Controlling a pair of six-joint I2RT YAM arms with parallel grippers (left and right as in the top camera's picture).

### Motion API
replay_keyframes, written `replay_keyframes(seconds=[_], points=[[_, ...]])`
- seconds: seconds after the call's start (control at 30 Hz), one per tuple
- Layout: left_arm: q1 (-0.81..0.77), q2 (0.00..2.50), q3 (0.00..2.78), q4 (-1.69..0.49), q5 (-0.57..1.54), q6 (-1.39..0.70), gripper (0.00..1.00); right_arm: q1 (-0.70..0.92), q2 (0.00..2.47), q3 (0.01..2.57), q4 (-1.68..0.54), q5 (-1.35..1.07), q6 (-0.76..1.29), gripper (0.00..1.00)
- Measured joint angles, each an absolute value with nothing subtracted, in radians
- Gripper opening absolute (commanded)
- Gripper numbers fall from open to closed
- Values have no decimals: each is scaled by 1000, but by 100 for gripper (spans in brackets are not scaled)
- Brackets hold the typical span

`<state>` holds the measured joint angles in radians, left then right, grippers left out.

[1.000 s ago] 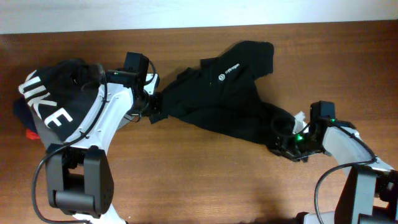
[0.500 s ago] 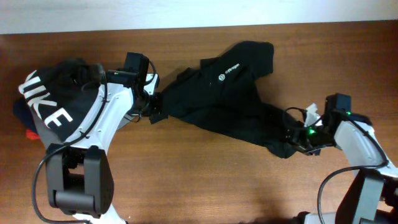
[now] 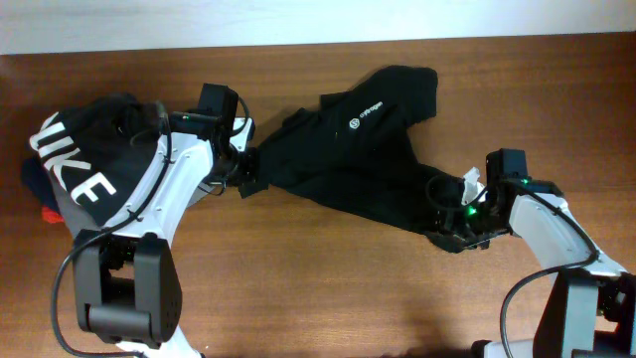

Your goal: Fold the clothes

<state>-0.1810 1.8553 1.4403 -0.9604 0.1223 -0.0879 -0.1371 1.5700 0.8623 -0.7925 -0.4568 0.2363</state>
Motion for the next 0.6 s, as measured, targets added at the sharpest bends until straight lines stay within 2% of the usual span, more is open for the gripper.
replay_keyframes(seconds=[0.33, 0.6], points=[[-181, 1855, 1440, -961, 122, -88, 1, -144, 1576, 849, -760, -407, 251, 39], [-181, 1855, 1440, -961, 122, -88, 1, -239, 1576, 904, -703, -405, 219, 37]])
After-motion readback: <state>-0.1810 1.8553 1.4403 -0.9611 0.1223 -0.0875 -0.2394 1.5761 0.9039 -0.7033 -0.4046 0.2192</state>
